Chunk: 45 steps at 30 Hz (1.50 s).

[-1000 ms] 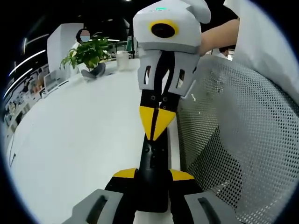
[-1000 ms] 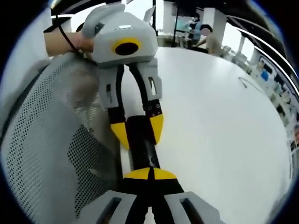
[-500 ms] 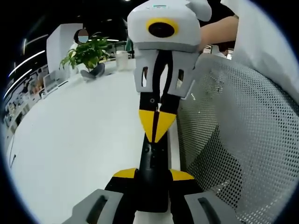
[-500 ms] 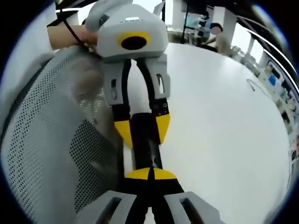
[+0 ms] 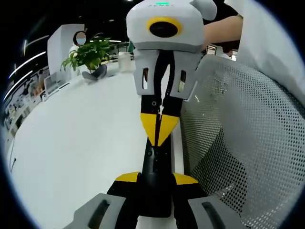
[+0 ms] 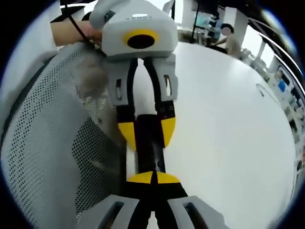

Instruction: Press the specified remote control buttons in sequence, fully releasing each button before pressing the next.

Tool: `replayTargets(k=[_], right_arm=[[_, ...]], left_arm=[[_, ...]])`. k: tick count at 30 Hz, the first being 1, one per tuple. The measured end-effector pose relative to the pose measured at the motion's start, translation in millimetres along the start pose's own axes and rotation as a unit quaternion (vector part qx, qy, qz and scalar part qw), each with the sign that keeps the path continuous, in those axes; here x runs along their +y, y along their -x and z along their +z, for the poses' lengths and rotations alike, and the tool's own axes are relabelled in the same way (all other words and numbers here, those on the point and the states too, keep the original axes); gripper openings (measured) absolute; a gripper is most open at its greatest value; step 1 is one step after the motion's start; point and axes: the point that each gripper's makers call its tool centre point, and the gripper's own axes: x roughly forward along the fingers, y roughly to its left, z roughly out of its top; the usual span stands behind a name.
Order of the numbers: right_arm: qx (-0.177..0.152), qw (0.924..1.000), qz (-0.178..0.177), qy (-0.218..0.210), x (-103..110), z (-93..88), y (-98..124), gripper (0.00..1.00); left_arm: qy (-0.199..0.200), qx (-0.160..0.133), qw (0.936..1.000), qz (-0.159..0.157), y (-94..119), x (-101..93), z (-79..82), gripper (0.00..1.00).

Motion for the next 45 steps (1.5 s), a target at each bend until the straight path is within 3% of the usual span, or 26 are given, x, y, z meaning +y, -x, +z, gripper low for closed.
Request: replayTargets(k=[7,10,13,18,27,37,39,42,45], right_arm=[[-0.01,0.9996,0.006,-0.024,0.8,-0.1,1.8,0.04],[-0.004,1.0,0.003,-0.006,0.5,-1.6,0.6,0.04],[0.0,0.9998,0.006,-0.021,1.4,-1.7,0.4,0.06],[0.023,0.9995,-0.001,0.021,3.2,-1.9,-1.2,0.06],[0.043,0.999,0.012,-0.001,1.3,-2.3,-2.4,0.06],[0.022,0.9992,0.033,0.006,1.3,-3.6,-0.5,0.06],[0.014,0.9988,0.035,-0.031,1.3,-3.1,0.1,0.05],[0.013,0.9992,0.033,-0.019,-4.0,-5.5,0.8,0.0],[0.019,0.9983,0.05,-0.021,3.5,-4.5,1.9,0.07]], left_arm=[[-0.001,0.0,1.0,0.0,-0.1,0.0,-0.1,0.25],[-0.001,0.0,1.0,0.0,-0.1,0.0,-0.1,0.25],[-0.001,0.0,1.0,0.0,-0.1,0.0,0.0,0.25],[-0.004,0.002,1.0,0.0,-0.2,-0.2,-0.2,0.24],[-0.006,0.003,1.0,0.0,-0.3,-0.4,-0.1,0.24],[-0.006,0.004,1.0,0.0,-0.3,-0.5,0.1,0.24],[-0.008,0.003,1.0,0.0,-0.3,-0.5,0.1,0.24],[-0.007,0.002,1.0,0.0,-0.4,-0.6,-0.1,0.24],[-0.008,0.002,1.0,0.0,-0.4,-0.5,-0.2,0.24]])
